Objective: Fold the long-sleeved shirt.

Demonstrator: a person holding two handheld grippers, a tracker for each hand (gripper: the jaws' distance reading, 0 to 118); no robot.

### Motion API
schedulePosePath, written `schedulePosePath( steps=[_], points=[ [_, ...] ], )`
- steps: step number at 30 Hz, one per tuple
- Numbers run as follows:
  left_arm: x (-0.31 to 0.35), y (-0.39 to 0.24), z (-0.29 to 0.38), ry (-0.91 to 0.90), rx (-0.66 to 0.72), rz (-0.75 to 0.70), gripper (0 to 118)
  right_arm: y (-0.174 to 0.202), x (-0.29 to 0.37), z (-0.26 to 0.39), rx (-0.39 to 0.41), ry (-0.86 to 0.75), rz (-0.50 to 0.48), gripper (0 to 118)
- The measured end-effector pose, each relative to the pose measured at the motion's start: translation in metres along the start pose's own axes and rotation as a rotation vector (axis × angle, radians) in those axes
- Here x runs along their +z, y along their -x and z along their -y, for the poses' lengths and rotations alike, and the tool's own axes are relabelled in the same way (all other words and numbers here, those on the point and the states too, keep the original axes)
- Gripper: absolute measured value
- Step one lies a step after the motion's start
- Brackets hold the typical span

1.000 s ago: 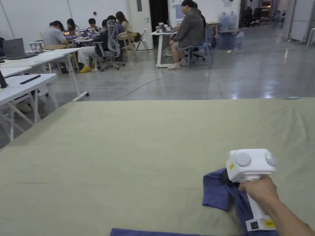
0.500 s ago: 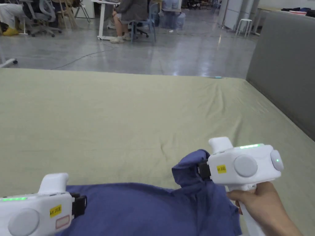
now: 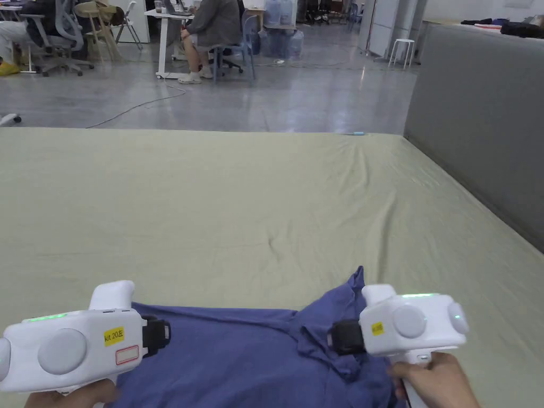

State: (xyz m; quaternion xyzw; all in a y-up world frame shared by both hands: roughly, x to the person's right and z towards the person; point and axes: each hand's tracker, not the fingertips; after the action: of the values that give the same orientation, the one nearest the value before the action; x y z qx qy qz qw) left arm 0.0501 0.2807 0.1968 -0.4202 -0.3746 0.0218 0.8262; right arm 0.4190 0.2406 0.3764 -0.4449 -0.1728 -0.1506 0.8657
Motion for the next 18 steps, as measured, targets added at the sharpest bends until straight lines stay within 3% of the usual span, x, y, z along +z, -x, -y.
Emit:
schedulePosePath(
  steps=[2,5,6,8,9,11,14,16,17,18],
  points=[
    [0.013,0.0,0.004,-0.037,-0.001,0.006,0,0.005,0.044,0.009,-0.003,-0.169,-0.003,96],
    [0.021,0.004,0.006,-0.05,0.001,-0.006,0,0.015,0.061,0.024,0.032,-0.075,0.042,94],
    [0.022,0.005,0.007,-0.052,-0.011,-0.027,0,0.017,0.061,0.03,0.018,-0.04,0.058,75],
    [0.021,0.009,0.004,-0.047,-0.024,-0.064,0,0.019,0.055,0.036,0.019,-0.032,0.036,0],
    [0.022,0.011,0.004,-0.051,-0.026,-0.068,0,0.019,0.055,0.035,0.075,-0.065,0.089,0],
    [0.02,0.02,-0.003,-0.06,0.001,-0.077,0,0.019,0.053,0.039,0.073,0.004,0.109,0],
    [0.009,0.037,-0.027,-0.081,0.002,-0.097,0,0.029,0.044,0.042,0.048,-0.009,0.074,0],
    [-0.015,0.054,-0.048,-0.06,-0.015,-0.187,0,0.033,0.044,0.04,0.049,-0.002,0.055,0],
    [-0.032,0.064,-0.061,-0.05,-0.018,-0.237,10,0.034,0.038,0.041,0.052,0.001,0.054,0],
    [-0.049,0.075,-0.072,-0.025,-0.029,-0.269,51,0.036,0.039,0.041,0.055,-0.001,0.055,0]
  ],
)
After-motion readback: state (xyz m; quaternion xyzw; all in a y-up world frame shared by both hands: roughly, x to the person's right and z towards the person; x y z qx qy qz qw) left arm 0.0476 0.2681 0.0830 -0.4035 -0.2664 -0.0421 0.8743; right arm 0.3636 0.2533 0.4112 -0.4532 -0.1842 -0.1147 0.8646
